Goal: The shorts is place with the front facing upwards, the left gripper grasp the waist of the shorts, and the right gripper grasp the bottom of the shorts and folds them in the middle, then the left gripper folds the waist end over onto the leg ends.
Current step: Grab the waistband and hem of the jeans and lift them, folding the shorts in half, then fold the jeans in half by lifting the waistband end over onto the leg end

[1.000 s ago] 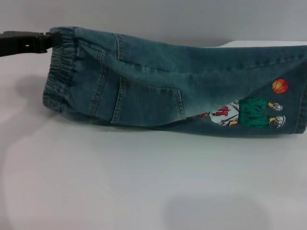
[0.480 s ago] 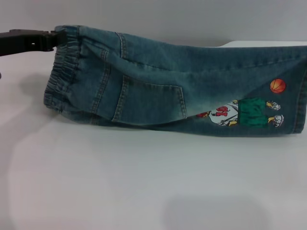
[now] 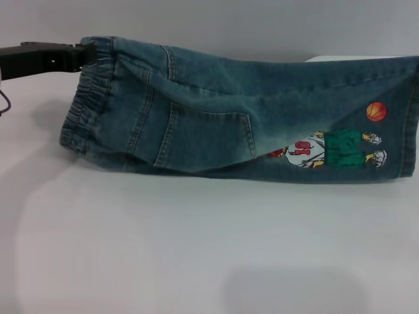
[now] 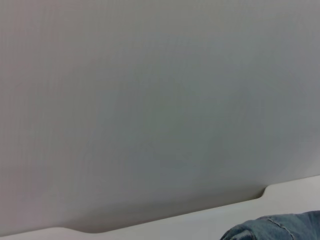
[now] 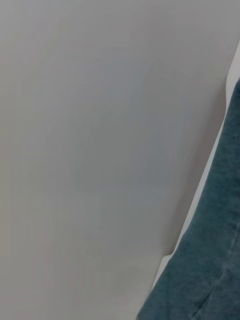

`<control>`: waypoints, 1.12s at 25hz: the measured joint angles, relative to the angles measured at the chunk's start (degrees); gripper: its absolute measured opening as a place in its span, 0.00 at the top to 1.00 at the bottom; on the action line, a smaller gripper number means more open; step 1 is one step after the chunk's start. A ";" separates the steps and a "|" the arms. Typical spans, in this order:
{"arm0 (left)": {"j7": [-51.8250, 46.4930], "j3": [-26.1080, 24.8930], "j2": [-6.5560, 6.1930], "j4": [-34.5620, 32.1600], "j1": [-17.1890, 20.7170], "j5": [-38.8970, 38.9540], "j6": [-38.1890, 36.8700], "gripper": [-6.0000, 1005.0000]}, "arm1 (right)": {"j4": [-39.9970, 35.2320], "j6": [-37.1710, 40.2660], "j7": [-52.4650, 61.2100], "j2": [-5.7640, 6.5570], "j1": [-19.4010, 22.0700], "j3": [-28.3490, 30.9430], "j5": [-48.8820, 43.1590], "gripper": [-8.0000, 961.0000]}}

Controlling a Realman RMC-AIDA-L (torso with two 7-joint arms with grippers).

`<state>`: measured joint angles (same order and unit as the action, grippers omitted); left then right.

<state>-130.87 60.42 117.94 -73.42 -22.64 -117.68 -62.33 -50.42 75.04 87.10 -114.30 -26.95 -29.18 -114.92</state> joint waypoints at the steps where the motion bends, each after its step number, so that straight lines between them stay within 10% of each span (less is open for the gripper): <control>1: 0.00 0.00 0.00 0.00 0.00 0.00 0.00 0.95 | 0.04 -0.44 -0.17 -0.13 -0.07 0.00 -0.05 0.97; 17: -0.09 1.14 -0.01 0.81 0.06 0.43 1.70 0.90 | 2.05 -5.09 -1.20 -1.19 -1.10 -2.09 -0.90 0.97; 28: -0.18 1.64 -0.02 1.94 -0.15 0.20 2.55 0.74 | 1.55 -5.79 -1.50 -1.81 -1.08 -2.20 -0.87 0.66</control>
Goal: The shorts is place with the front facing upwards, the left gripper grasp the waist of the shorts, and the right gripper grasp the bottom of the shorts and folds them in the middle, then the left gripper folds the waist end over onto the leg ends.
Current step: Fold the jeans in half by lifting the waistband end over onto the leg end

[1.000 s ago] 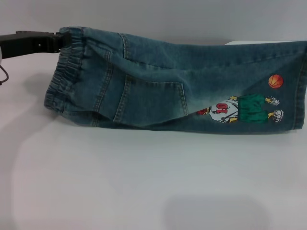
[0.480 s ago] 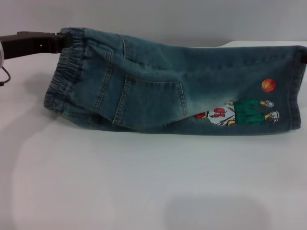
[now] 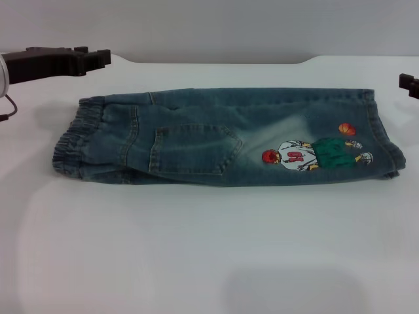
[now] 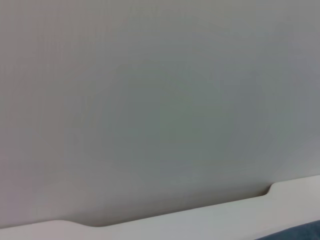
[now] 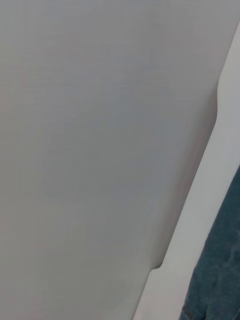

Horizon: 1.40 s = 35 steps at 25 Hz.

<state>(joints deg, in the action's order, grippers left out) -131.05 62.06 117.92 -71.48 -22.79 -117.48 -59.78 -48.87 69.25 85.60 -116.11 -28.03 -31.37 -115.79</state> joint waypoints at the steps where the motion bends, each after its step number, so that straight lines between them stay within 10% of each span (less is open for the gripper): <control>1: 0.00 0.00 0.00 0.00 0.00 0.00 0.00 0.70 | 0.00 0.00 -0.11 0.00 0.00 0.00 0.04 0.62; 5: 0.00 0.01 -0.08 0.53 -0.18 -0.05 0.60 0.55 | 0.00 0.00 -0.56 0.00 0.07 0.04 0.26 0.46; 12: 0.00 -1.02 -0.98 -0.55 -0.67 -2.28 -3.26 0.27 | -0.02 0.02 -0.67 -0.07 0.56 0.54 0.64 0.46; 19: -0.88 -3.43 -2.87 -0.78 -3.39 -10.29 -10.76 0.27 | -0.09 0.35 -0.78 -0.09 0.90 0.58 1.10 0.46; 35: -1.91 -9.51 -2.35 1.74 -4.99 -27.12 -15.11 0.29 | -0.56 0.47 -1.58 -0.58 0.69 0.62 1.19 0.46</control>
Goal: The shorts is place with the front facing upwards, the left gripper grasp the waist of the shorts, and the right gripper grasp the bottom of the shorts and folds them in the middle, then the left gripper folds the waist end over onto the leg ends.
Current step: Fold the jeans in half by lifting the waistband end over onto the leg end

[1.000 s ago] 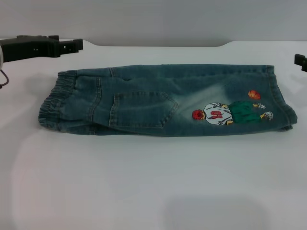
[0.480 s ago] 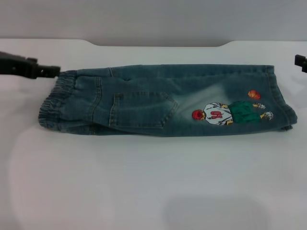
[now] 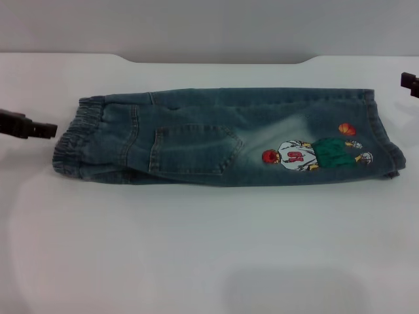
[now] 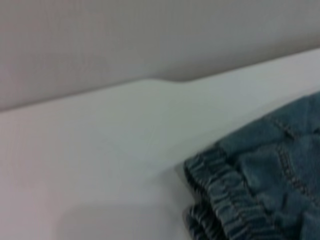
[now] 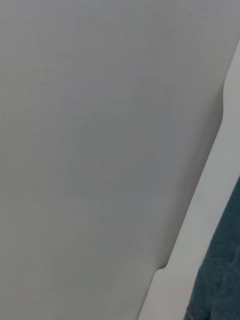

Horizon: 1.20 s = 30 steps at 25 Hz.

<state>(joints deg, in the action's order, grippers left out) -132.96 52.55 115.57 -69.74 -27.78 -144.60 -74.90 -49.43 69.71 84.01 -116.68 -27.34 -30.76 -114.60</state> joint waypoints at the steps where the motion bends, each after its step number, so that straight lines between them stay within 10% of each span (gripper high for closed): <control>1: 0.01 -0.13 0.00 1.11 -0.12 -0.41 -0.05 0.29 | -0.03 -0.10 0.00 -0.01 -0.04 0.00 0.00 0.46; 30: 1.46 0.31 1.13 8.56 -2.88 -0.31 -1.16 0.32 | 0.00 -0.38 -1.02 -0.03 0.15 0.00 -0.01 0.46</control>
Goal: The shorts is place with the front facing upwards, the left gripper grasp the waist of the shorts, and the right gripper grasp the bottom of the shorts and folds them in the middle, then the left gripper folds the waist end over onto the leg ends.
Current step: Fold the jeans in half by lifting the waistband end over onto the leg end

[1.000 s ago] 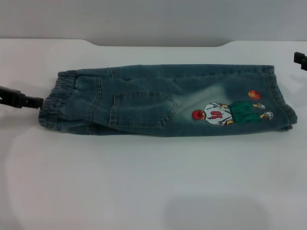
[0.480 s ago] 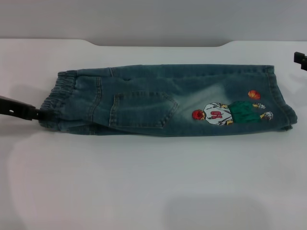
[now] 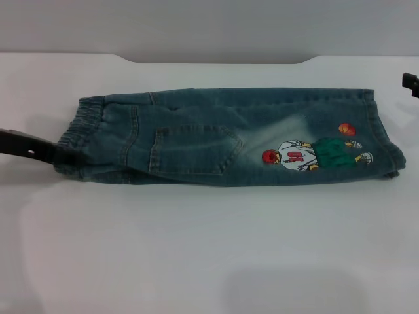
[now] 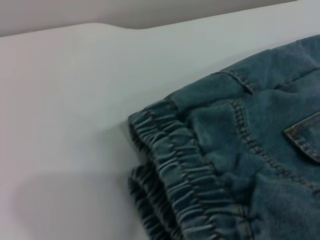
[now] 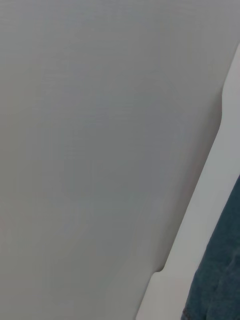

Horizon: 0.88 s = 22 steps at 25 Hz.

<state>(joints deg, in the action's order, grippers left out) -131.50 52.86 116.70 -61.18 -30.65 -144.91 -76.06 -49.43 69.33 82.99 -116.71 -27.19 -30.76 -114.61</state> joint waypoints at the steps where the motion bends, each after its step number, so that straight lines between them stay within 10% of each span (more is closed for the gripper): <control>1: 0.05 0.03 0.23 0.01 -0.18 -0.04 0.01 0.32 | 0.04 0.00 -0.16 0.00 0.02 0.00 0.00 0.46; 22: 0.42 0.03 0.53 1.18 -1.25 -0.20 -0.54 0.34 | 0.02 0.01 -1.08 0.00 0.30 0.18 0.04 0.46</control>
<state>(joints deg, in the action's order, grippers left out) -131.07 52.89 117.23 -60.00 -31.90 -145.11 -76.60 -49.41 69.34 81.91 -116.72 -26.89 -30.58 -114.57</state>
